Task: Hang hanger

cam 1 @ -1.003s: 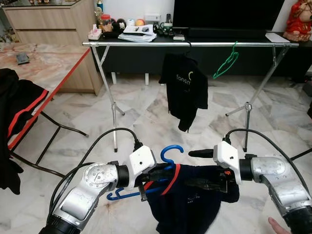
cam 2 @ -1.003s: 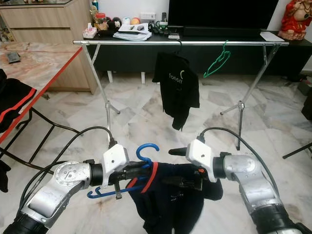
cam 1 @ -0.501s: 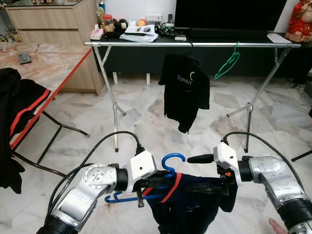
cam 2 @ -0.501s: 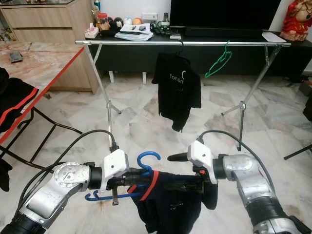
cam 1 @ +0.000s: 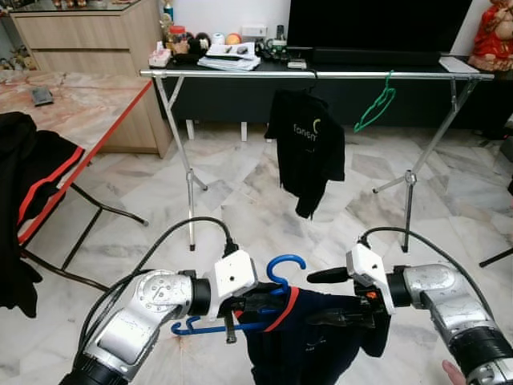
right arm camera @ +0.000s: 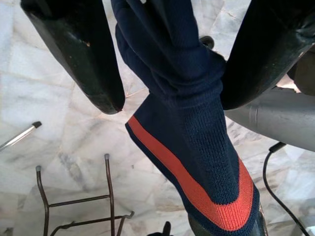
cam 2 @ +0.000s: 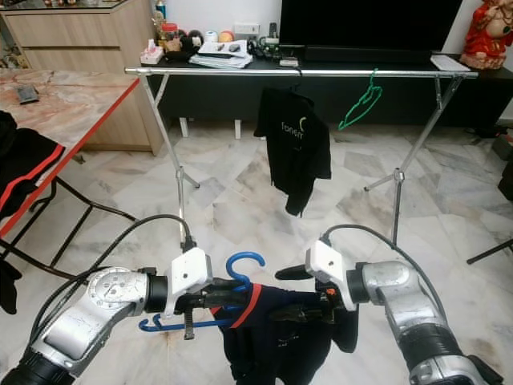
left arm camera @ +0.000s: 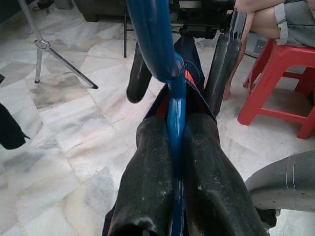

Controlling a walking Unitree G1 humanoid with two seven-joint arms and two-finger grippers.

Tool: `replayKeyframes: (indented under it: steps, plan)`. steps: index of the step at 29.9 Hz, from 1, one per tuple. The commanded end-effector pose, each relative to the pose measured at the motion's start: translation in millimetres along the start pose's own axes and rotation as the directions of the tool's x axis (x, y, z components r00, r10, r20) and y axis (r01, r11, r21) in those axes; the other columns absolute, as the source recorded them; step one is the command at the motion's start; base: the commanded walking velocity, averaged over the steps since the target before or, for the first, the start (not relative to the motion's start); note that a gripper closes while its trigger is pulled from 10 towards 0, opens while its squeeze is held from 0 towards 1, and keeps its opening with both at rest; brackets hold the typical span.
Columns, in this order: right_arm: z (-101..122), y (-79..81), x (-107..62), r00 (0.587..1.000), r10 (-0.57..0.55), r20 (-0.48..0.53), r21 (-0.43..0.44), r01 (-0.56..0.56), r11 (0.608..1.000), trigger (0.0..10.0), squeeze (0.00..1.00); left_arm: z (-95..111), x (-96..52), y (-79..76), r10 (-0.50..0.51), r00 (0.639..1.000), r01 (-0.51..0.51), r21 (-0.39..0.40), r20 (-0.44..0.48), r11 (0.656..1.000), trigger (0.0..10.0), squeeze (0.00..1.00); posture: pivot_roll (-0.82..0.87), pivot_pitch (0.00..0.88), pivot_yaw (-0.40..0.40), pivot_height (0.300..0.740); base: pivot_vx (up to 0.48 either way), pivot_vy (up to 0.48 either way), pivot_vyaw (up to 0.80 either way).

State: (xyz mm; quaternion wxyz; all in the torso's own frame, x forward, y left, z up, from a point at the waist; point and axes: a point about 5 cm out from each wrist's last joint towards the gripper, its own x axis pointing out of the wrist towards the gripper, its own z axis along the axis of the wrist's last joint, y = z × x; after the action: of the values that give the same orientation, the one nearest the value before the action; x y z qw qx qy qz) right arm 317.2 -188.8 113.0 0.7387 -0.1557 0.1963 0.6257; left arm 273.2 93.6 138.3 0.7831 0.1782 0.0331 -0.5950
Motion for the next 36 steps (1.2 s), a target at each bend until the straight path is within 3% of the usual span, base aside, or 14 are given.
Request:
replayKeyframes:
  steps: [1, 36]
  plan:
    - [5.6, -2.4, 0.2, 1.0, 0.009, -0.002, -0.026, -0.009, 1.0, 0.0, 0.0, 14.7, 2.0, 0.2, -0.019, 0.999, 0.016, 0.062, 0.047, 0.998, 10.0, 0.0, -0.05, 0.056, -0.007, 0.74, 0.0, 0.0, 0.0]
    - [5.6, -3.2, 7.9, 0.999, 0.034, 0.003, -0.02, -0.033, 0.999, 0.0, 0.0, 21.5, 8.6, 2.3, -0.047, 0.998, 0.044, 0.073, 0.048, 0.996, 10.0, 0.0, -0.04, 0.085, -0.013, 0.74, 0.0, 0.0, 0.0]
